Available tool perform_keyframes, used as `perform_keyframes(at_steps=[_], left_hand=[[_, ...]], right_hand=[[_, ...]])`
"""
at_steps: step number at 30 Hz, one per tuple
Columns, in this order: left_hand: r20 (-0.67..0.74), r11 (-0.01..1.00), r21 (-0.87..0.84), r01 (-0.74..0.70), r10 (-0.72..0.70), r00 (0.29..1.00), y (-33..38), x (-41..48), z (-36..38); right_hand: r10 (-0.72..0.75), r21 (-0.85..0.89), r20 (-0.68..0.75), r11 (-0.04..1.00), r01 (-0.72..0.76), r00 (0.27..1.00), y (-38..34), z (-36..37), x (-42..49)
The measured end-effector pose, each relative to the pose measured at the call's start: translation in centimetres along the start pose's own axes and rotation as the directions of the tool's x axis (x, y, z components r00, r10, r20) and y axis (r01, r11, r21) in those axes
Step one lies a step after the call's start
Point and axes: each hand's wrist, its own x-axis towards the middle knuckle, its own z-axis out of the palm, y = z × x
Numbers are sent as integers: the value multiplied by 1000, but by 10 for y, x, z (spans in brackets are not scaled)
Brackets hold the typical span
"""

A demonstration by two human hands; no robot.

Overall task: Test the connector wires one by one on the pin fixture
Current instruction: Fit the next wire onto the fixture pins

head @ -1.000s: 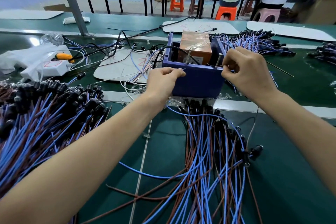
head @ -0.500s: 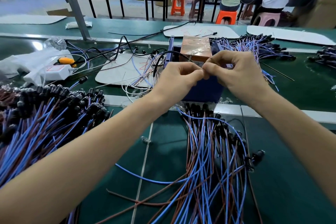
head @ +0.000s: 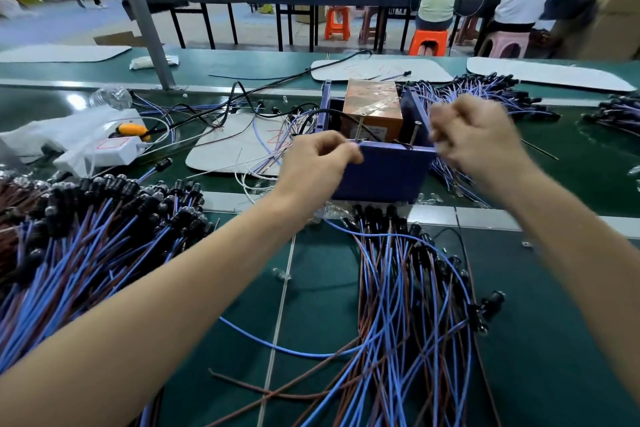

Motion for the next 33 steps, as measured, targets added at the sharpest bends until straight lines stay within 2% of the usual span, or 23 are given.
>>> perform_keyframes(at_steps=[2,3,6,8,12,16,24,28,33], left_hand=[[-6,998,51,33,-33,999,-10,1,-13],[14,996,79,50,-51,999,-13,2,-15],[14,993,97,75,-77,997,-17,7,-5],[-33,993,77,93,-91,995,-16,14,4],[-121,991,85,107,-97,988,-17,27,11],[-182,981,142,132,-105,978,-19,33,14],[-177,970,193,150,-116,977,-20,36,14],[-178,960,223,169,-131,975,-20,37,14],[-196,950,258,179,-130,972,-17,38,15]], right_hand=[[44,87,-99,996,-35,994,-3,-24,4],[29,53,-95,998,-24,995,-4,-30,5],[2,-216,-15,976,-5,1000,-2,-18,3],[36,-319,-15,947,-39,999,2,-11,5],[116,-227,16,968,-109,993,12,-8,6],[162,-250,38,957,-148,986,24,-8,7],[236,-230,-8,945,-232,972,33,-7,15],[149,-313,-35,937,-153,988,37,-10,16],[0,-391,52,920,20,999,37,-13,11]])
